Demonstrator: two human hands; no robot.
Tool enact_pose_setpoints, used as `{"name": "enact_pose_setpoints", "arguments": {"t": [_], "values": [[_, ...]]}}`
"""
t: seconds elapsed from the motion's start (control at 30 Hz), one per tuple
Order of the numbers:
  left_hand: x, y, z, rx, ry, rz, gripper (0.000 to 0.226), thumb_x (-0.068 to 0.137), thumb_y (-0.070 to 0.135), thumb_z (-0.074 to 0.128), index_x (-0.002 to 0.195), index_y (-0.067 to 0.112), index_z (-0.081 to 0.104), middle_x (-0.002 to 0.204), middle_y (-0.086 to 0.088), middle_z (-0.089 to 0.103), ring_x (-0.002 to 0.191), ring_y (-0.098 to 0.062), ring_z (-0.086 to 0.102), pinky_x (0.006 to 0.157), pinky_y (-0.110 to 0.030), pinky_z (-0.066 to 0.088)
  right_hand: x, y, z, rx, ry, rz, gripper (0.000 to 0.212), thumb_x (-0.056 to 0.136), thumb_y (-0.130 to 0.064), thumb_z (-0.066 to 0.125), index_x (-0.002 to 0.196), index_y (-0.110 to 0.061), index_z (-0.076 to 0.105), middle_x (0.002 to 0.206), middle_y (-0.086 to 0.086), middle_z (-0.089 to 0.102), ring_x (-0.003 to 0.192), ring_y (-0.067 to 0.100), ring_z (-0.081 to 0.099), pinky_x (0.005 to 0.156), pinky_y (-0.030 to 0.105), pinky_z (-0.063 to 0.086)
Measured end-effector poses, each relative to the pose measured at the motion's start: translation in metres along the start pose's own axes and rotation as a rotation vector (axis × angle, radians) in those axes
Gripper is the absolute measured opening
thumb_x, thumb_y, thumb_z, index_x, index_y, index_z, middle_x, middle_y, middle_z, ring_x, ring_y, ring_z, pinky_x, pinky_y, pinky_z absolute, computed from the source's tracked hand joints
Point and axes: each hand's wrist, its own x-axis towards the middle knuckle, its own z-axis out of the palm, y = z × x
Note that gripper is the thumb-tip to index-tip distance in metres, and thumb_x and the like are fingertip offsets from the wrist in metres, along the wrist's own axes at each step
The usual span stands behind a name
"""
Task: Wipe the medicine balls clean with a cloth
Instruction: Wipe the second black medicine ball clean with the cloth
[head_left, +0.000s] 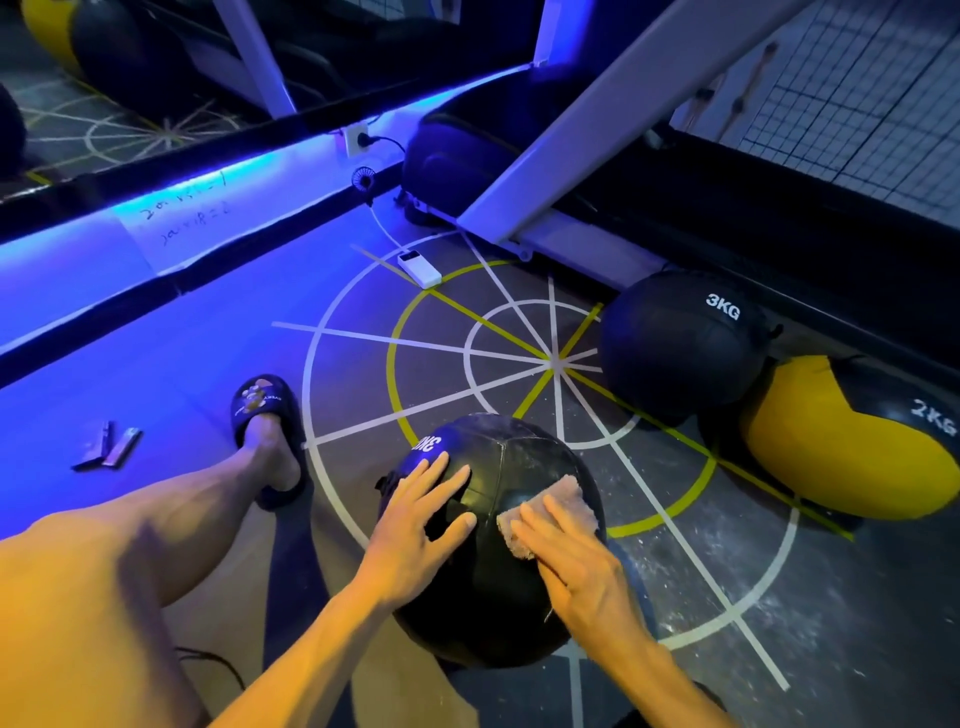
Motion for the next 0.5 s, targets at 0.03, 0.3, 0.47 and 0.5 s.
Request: {"name": "enact_pose_setpoints", "arguments": {"t": [0.03, 0.3, 0.47, 0.5], "values": [[0.001, 0.0, -0.001, 0.007, 0.0, 0.007, 0.061, 0.093, 0.064, 0.05, 0.151, 0.05, 0.04, 0.165, 0.027, 0.02, 0.155, 0.003, 0.006, 0.126, -0.038, 0.016, 0.013, 0.0, -0.007, 0.028, -0.015, -0.007, 0.035, 0.101, -0.012, 0.057, 0.133, -0.019, 0.067, 0.137, -0.008, 0.065, 0.135, 0.002, 0.052, 0.113, 0.019, 0.04], [0.005, 0.004, -0.002, -0.005, 0.004, 0.014, 0.052, 0.095, 0.051, 0.064, 0.145, 0.052, 0.048, 0.161, 0.03, 0.026, 0.154, 0.0, 0.015, 0.124, -0.036, 0.022, 0.062, -0.011, -0.007, 0.041, -0.042, 0.147, 0.024, 0.104, -0.009, 0.055, 0.108, -0.026, 0.071, 0.107, -0.009, 0.06, 0.1, 0.006, 0.061, 0.092, 0.027, 0.054], [0.002, 0.005, -0.004, 0.001, 0.025, 0.028, 0.05, 0.092, 0.045, 0.071, 0.137, 0.056, 0.053, 0.156, 0.035, 0.03, 0.152, 0.004, 0.018, 0.128, -0.039, 0.009, 0.071, 0.012, -0.016, 0.089, -0.108, 0.191, 0.028, 0.105, -0.013, 0.052, 0.107, -0.034, 0.07, 0.118, -0.011, 0.062, 0.108, 0.009, 0.064, 0.098, 0.03, 0.052], [0.001, 0.006, -0.001, 0.0, 0.025, 0.035, 0.049, 0.092, 0.043, 0.072, 0.136, 0.056, 0.053, 0.155, 0.036, 0.03, 0.152, 0.005, 0.018, 0.129, -0.04, 0.007, 0.078, 0.016, -0.017, 0.042, -0.059, 0.337, 0.027, 0.106, -0.019, 0.051, 0.105, -0.038, 0.069, 0.116, -0.008, 0.061, 0.101, 0.012, 0.066, 0.094, 0.034, 0.054]]}}
